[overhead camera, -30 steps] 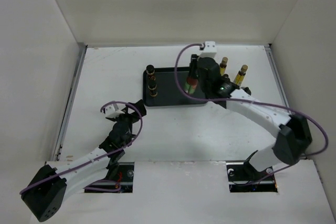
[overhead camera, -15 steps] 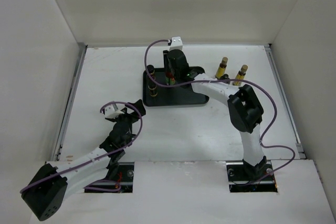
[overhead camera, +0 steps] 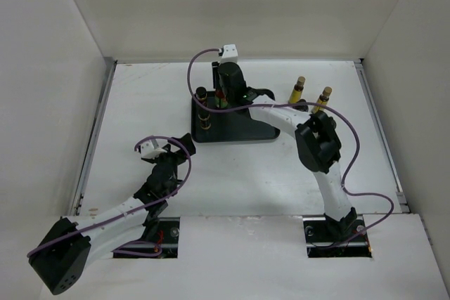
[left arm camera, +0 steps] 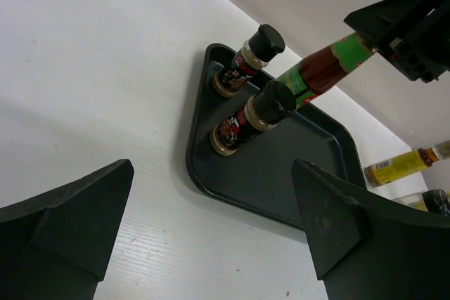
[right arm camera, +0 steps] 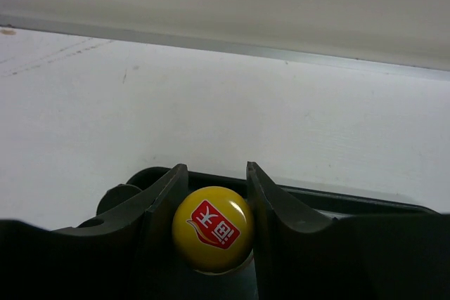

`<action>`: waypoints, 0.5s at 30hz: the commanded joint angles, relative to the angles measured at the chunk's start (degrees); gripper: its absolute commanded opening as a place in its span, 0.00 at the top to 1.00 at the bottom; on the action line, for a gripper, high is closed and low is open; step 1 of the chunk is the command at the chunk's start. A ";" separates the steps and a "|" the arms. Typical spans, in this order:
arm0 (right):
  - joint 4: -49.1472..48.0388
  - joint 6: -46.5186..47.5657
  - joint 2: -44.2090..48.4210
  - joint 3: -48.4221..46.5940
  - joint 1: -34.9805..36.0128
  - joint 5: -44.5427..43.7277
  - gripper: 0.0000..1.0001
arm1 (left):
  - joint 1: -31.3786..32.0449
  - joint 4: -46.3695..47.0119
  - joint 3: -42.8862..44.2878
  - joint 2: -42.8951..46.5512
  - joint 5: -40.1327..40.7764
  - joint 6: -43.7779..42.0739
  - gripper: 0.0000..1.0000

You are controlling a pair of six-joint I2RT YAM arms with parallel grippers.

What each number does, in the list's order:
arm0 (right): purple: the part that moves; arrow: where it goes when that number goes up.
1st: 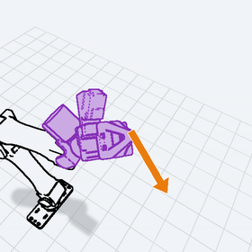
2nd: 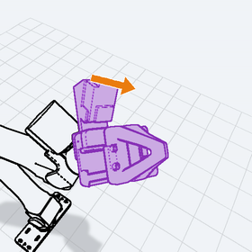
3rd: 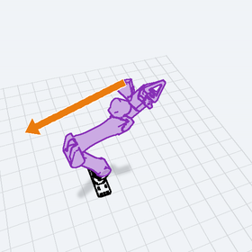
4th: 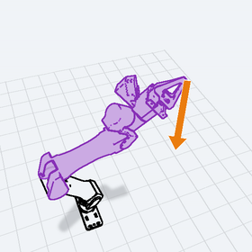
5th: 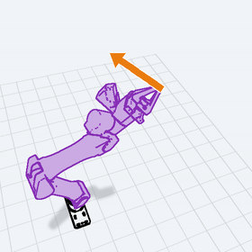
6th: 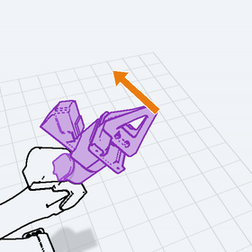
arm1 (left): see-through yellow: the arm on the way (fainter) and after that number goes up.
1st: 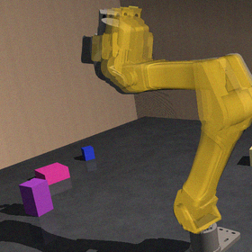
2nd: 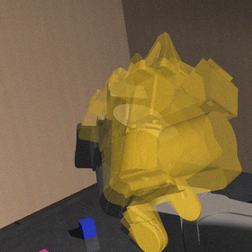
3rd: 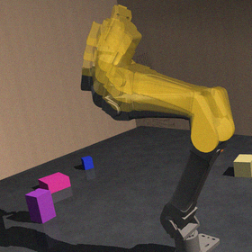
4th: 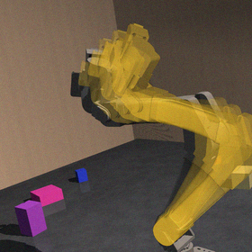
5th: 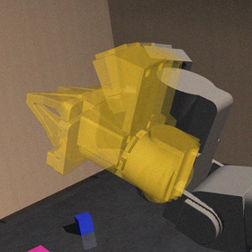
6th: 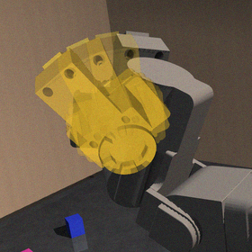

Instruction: Organize the condiment bottles

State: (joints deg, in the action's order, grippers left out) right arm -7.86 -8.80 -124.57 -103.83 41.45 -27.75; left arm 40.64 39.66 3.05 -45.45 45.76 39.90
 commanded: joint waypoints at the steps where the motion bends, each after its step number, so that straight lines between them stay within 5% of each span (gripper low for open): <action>1: -7.79 -0.34 0.21 -4.10 0.95 0.15 0.66 | 0.36 2.62 -1.12 0.36 0.47 0.53 0.00; 6: -7.70 -0.43 -0.85 -3.48 1.92 0.59 0.56 | 0.36 2.62 -1.12 0.36 0.47 0.53 0.00; 10: -8.05 -0.96 0.81 -1.73 2.53 0.50 0.28 | 0.36 2.62 -1.12 0.54 0.39 0.53 0.00; 15: -8.40 -1.84 9.50 3.79 2.54 0.42 0.08 | 0.27 2.62 -0.94 0.01 0.12 0.53 0.00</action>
State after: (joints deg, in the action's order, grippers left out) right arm -11.49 -9.69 -123.94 -101.89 43.62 -27.29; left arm 40.64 39.68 3.05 -45.45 45.84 39.90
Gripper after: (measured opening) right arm 0.903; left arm 0.997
